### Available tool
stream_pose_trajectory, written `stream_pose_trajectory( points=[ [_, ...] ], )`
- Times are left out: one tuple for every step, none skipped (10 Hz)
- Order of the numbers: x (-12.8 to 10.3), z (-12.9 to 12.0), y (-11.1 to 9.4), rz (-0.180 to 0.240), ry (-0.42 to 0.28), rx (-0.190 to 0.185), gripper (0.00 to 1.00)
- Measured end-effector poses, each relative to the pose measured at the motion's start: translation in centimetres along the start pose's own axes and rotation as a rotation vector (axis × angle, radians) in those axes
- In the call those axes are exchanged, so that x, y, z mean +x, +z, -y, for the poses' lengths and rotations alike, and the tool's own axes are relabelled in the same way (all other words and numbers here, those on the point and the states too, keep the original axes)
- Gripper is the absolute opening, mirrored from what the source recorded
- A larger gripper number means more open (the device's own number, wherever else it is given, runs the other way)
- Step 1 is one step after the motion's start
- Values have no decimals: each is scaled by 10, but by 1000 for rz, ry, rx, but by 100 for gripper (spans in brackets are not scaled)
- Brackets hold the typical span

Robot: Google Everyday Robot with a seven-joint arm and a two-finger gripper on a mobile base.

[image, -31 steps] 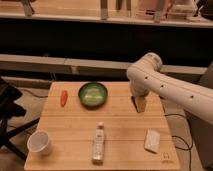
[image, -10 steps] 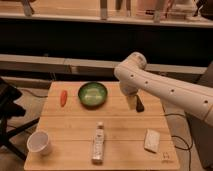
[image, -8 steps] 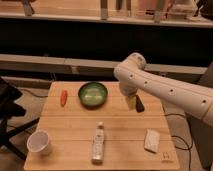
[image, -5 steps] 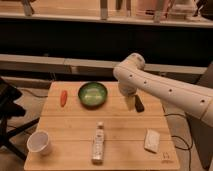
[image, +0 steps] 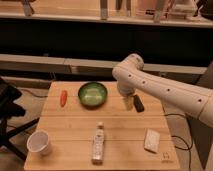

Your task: Push the ceramic bowl across the table

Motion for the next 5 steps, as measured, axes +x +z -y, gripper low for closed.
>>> stream_pose_trajectory(
  points=[
    [-1, 0, 2, 5, 1, -2, 80],
    [-3, 0, 4, 11, 2, -5, 80],
    [-5, 1, 6, 16, 1, -8, 80],
    [-6, 1, 7, 19, 1, -9, 80],
    [-7, 1, 8, 24, 3, -10, 80]
  ],
)
